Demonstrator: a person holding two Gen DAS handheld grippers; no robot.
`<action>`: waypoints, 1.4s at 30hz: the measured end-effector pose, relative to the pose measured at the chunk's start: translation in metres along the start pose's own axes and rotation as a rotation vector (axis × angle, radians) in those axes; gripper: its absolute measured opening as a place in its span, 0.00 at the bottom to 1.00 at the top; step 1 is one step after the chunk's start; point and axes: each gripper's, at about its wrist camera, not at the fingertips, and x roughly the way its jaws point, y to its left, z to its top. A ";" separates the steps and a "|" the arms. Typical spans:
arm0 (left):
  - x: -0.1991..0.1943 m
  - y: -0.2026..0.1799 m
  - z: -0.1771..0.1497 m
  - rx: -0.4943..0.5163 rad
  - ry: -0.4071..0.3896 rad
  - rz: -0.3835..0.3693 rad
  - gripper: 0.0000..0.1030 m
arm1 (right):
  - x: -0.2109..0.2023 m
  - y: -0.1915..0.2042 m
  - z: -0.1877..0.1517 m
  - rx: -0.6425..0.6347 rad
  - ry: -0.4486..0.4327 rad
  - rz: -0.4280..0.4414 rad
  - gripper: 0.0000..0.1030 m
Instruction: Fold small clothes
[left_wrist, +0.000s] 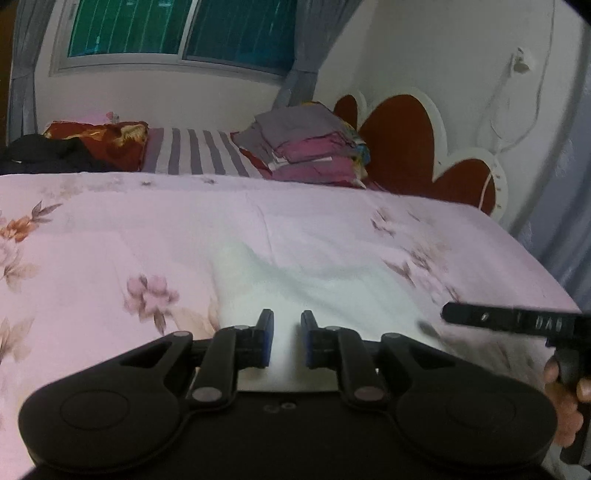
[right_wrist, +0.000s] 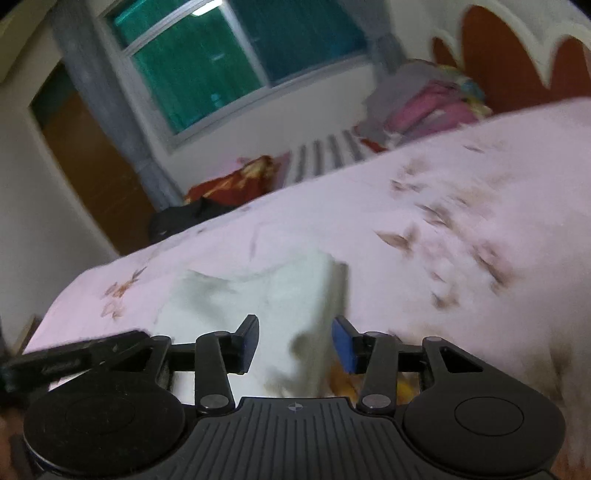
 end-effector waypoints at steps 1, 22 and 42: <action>0.007 0.000 0.004 0.003 0.003 0.000 0.14 | 0.010 0.010 0.006 -0.050 0.012 0.002 0.37; 0.101 0.007 0.023 0.020 0.136 -0.007 0.22 | 0.124 0.003 0.030 -0.231 0.157 -0.205 0.38; -0.006 -0.023 -0.020 0.119 0.033 -0.019 0.18 | 0.060 0.046 -0.006 -0.391 0.117 -0.123 0.24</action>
